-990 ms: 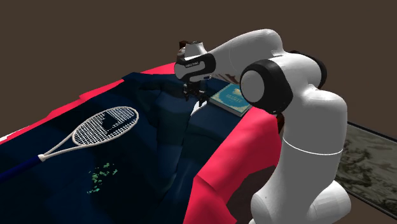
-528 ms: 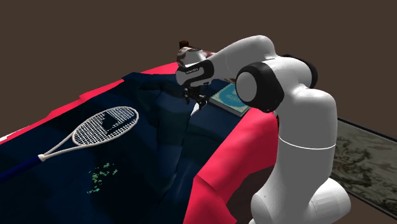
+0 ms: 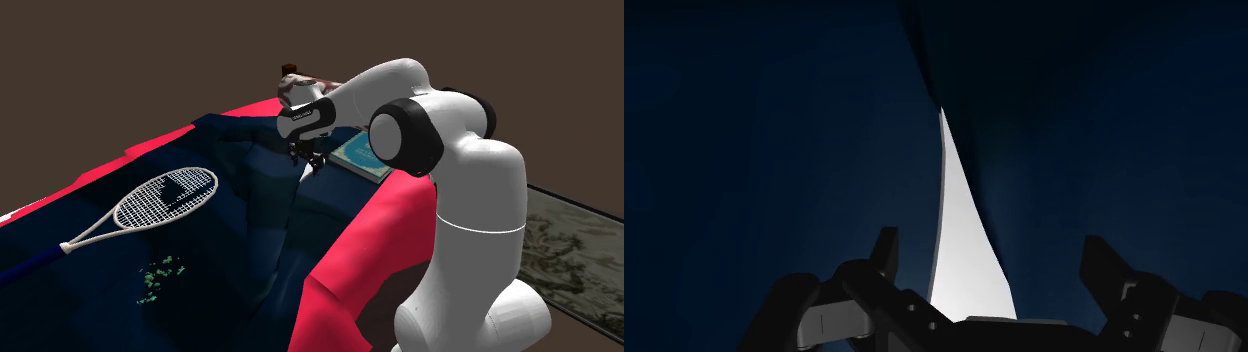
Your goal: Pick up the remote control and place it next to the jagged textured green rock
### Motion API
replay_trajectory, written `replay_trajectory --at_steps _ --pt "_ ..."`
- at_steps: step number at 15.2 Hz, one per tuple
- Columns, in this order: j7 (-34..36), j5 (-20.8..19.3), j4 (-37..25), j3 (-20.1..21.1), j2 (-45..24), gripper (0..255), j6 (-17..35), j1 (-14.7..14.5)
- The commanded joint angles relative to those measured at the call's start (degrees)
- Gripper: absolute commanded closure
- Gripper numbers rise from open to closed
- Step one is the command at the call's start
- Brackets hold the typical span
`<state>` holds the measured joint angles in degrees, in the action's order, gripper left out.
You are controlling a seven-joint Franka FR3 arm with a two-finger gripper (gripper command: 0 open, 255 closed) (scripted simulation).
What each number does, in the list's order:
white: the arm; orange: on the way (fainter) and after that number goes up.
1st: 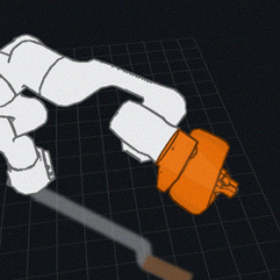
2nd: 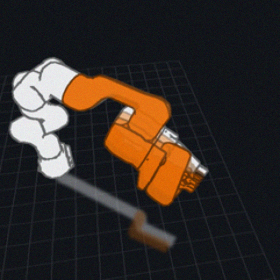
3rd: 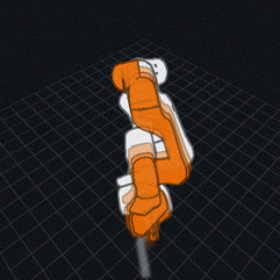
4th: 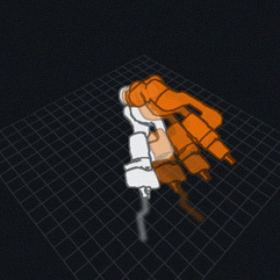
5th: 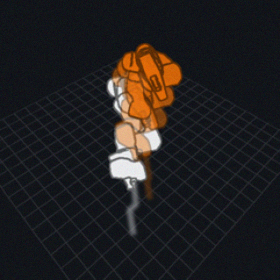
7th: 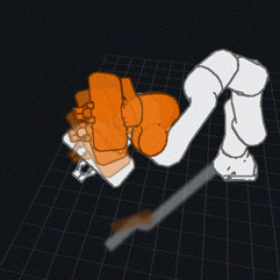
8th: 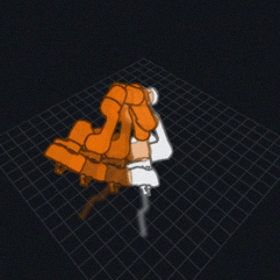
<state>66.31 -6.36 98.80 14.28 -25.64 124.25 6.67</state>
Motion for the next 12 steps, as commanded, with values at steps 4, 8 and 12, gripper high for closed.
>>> replay_trajectory --at_steps 4,8,12 --pt "0.0 0.0 -0.01 0.0 0.0 255 0.0 0.0" --pt "-0.01 0.0 -0.02 0.0 -0.01 255 -0.01 0.0" --pt "-0.06 0.11 -0.27 0.06 0.36 255 -0.61 0.03"
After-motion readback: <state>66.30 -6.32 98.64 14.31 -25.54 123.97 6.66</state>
